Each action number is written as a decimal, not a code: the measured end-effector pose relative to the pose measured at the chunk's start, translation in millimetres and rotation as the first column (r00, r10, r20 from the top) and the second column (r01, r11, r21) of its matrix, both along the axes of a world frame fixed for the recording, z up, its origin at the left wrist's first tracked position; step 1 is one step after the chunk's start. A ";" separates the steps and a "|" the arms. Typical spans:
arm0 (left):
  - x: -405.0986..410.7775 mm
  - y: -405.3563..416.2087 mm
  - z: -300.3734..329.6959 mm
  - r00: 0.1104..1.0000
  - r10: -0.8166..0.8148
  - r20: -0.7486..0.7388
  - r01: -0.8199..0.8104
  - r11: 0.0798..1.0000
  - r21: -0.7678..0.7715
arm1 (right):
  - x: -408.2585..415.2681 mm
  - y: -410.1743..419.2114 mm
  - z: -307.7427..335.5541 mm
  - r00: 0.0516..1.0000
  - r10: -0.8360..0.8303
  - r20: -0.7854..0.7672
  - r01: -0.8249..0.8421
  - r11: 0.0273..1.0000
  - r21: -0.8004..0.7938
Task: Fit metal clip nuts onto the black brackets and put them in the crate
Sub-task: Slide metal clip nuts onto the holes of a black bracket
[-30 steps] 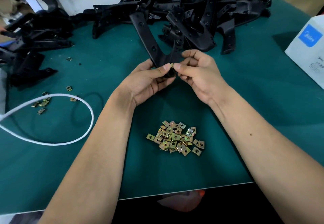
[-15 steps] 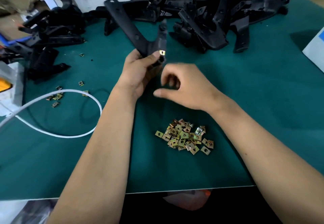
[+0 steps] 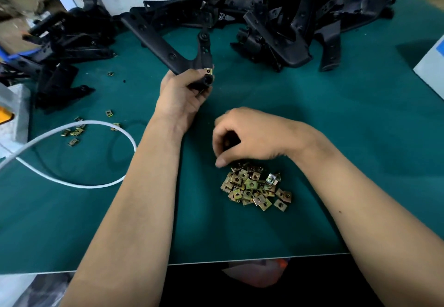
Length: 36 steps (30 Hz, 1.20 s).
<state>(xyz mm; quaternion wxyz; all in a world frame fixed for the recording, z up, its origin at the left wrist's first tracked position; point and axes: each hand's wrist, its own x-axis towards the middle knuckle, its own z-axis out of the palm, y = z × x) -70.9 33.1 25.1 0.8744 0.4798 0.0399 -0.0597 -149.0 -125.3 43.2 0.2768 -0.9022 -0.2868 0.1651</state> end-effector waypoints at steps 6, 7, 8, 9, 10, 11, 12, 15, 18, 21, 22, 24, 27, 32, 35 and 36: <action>-3.2 -6.3 1.8 1.000 -0.023 0.017 0.022 0.995 0.102 | 15.8 -29.7 -9.7 0.949 -0.277 0.153 0.260 0.958 0.117; -4.0 -7.4 1.8 0.999 -0.049 0.017 0.047 0.993 0.104 | 18.8 -33.4 -12.5 0.928 -0.335 0.163 0.310 0.937 0.164; -4.6 -8.9 1.9 0.996 -0.082 0.018 0.080 0.992 0.096 | 21.8 -36.6 -15.2 0.904 -0.397 0.156 0.358 0.905 0.229; -5.1 -9.9 1.6 0.993 -0.115 0.023 0.113 0.990 0.087 | 24.3 -39.7 -17.8 0.884 -0.448 0.132 0.396 0.869 0.296; -5.6 -11.0 1.4 0.989 -0.143 0.029 0.140 0.987 0.080 | 26.3 -42.6 -20.2 0.868 -0.484 0.108 0.424 0.838 0.344; -6.2 -12.0 1.2 0.986 -0.164 0.036 0.161 0.985 0.068 | 27.4 -44.9 -22.3 0.856 -0.507 0.097 0.443 0.819 0.365; -6.7 -12.6 1.0 0.983 -0.177 0.044 0.175 0.983 0.048 | 28.1 -46.9 -23.7 0.847 -0.522 0.099 0.457 0.811 0.365; -6.2 -12.6 -0.2 0.982 -0.185 0.048 0.185 0.983 0.000 | 28.8 -49.8 -23.9 0.852 -0.511 0.113 0.458 0.833 0.310; -3.3 -11.4 -2.4 0.987 -0.157 0.022 0.158 0.987 -0.034 | 26.6 -47.1 -20.7 0.897 -0.418 0.141 0.382 0.896 0.225; -0.1 -11.0 -4.1 0.993 -0.122 0.000 0.122 0.991 -0.054 | 22.7 -39.1 -19.8 0.923 -0.334 0.194 0.303 0.937 0.172; 0.7 -11.4 -4.2 0.994 -0.110 -0.009 0.110 0.992 -0.060 | 21.8 -36.7 -20.3 0.925 -0.314 0.215 0.285 0.946 0.154; 2.2 -11.7 -4.4 0.996 -0.087 -0.028 0.085 0.994 -0.065 | 20.9 -32.7 -20.9 0.924 -0.290 0.249 0.267 0.956 0.123; 3.1 -10.8 -4.5 0.997 -0.067 -0.043 0.063 0.995 -0.084 | 19.7 -29.2 -19.3 0.933 -0.276 0.230 0.251 0.959 0.134; 1.5 -9.9 -6.0 0.994 -0.109 -0.027 0.107 0.993 -0.057 | 17.4 -27.1 -21.1 0.919 -0.361 0.158 0.302 0.903 0.306; -0.1 -11.0 -5.5 0.989 -0.150 -0.001 0.150 0.988 0.035 | 20.1 -27.3 -23.7 0.859 -0.512 -0.010 0.429 0.707 0.563; -0.9 -11.9 -5.2 0.987 -0.164 0.003 0.163 0.985 0.050 | 21.0 -27.5 -23.7 0.836 -0.545 -0.066 0.456 0.623 0.636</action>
